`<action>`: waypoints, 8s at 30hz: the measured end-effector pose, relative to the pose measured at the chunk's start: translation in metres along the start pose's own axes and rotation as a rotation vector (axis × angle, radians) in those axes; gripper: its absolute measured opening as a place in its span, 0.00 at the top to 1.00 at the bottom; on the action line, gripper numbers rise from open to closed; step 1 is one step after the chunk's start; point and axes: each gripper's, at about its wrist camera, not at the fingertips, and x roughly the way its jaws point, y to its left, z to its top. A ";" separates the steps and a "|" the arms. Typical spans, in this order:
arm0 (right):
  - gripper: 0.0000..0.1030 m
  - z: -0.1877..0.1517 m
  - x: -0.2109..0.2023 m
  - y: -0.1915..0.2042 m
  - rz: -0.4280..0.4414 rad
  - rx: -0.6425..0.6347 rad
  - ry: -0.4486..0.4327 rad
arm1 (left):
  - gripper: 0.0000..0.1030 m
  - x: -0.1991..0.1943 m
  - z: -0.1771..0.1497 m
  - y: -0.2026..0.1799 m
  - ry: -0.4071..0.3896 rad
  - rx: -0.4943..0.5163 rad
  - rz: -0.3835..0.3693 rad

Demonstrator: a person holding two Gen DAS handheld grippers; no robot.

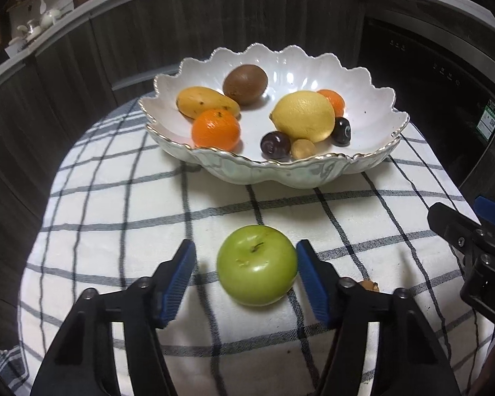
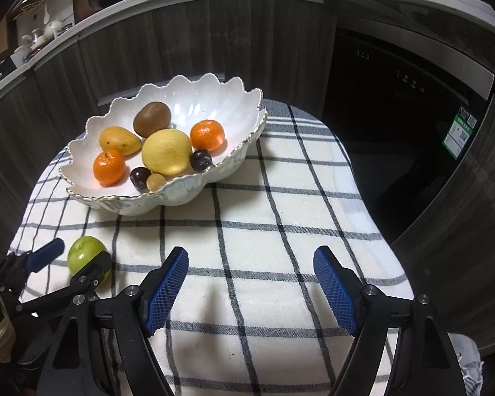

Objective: Organize fruits

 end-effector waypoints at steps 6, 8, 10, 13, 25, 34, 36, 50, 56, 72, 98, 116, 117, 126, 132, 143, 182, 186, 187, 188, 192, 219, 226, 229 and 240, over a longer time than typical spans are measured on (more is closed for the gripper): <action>0.23 -0.002 0.009 -0.001 0.008 0.013 0.024 | 0.54 0.007 0.000 -0.005 0.005 0.021 -0.029; 0.23 -0.002 0.010 -0.001 0.005 0.010 0.026 | 0.54 0.006 0.000 -0.003 0.009 0.014 -0.036; 0.23 -0.002 0.008 0.001 0.001 0.004 0.024 | 0.54 0.003 0.000 0.001 0.008 0.007 -0.032; 0.23 -0.001 0.003 0.006 0.005 -0.013 0.015 | 0.54 -0.008 0.001 0.009 -0.010 -0.005 -0.021; 0.23 -0.007 -0.010 0.045 0.066 -0.095 0.014 | 0.54 -0.041 -0.016 0.054 -0.031 -0.076 0.031; 0.24 -0.021 -0.004 0.077 0.086 -0.163 0.053 | 0.54 -0.056 -0.034 0.082 -0.044 -0.108 0.069; 0.25 -0.025 -0.001 0.082 0.079 -0.179 0.060 | 0.54 -0.056 -0.037 0.084 -0.041 -0.115 0.068; 0.72 -0.041 0.022 0.084 0.100 -0.199 0.139 | 0.54 -0.054 -0.038 0.083 -0.034 -0.113 0.063; 0.72 -0.039 0.016 0.084 0.115 -0.203 0.130 | 0.54 -0.056 -0.036 0.082 -0.032 -0.115 0.060; 0.72 0.020 -0.029 0.070 0.136 -0.179 0.014 | 0.54 -0.073 0.017 0.064 -0.091 -0.073 0.037; 0.72 0.120 0.002 0.049 0.134 -0.122 -0.057 | 0.54 -0.033 0.130 0.045 -0.140 -0.007 -0.013; 0.72 0.127 0.051 0.038 0.144 -0.121 0.018 | 0.54 0.015 0.143 0.029 -0.067 0.013 -0.059; 0.72 0.127 0.052 0.038 0.148 -0.122 0.021 | 0.54 0.016 0.143 0.029 -0.061 0.014 -0.058; 0.44 0.127 0.049 0.040 0.135 -0.139 -0.002 | 0.25 0.009 0.143 0.032 -0.083 0.019 -0.001; 0.24 0.128 0.042 0.035 0.079 -0.124 -0.028 | 0.14 -0.001 0.143 0.035 -0.103 0.023 0.054; 0.20 0.124 0.015 0.032 0.038 -0.097 -0.065 | 0.07 -0.035 0.132 0.042 -0.141 -0.012 0.082; 0.20 0.036 -0.125 0.038 0.057 -0.094 -0.201 | 0.02 -0.170 0.022 0.051 -0.252 -0.082 0.144; 0.20 0.025 -0.134 0.040 0.056 -0.102 -0.215 | 0.02 -0.176 0.011 0.051 -0.258 -0.086 0.155; 0.20 0.023 -0.136 0.041 0.055 -0.103 -0.218 | 0.02 -0.178 0.008 0.052 -0.262 -0.088 0.157; 0.19 0.020 -0.139 0.040 0.055 -0.103 -0.222 | 0.02 -0.181 0.004 0.052 -0.268 -0.091 0.158; 0.20 0.009 -0.146 0.039 0.052 -0.102 -0.238 | 0.02 -0.188 -0.009 0.051 -0.295 -0.086 0.171; 0.19 -0.046 -0.178 0.029 0.052 -0.093 -0.360 | 0.01 -0.216 -0.062 0.041 -0.370 -0.091 0.190; 0.13 -0.051 -0.181 0.028 0.052 -0.095 -0.371 | 0.01 -0.215 -0.066 0.040 -0.368 -0.101 0.192; 0.13 -0.051 -0.181 0.027 0.046 -0.088 -0.372 | 0.01 -0.216 -0.067 0.041 -0.374 -0.100 0.202; 0.13 -0.050 -0.175 0.021 0.051 -0.074 -0.348 | 0.01 -0.214 -0.069 0.041 -0.363 -0.099 0.205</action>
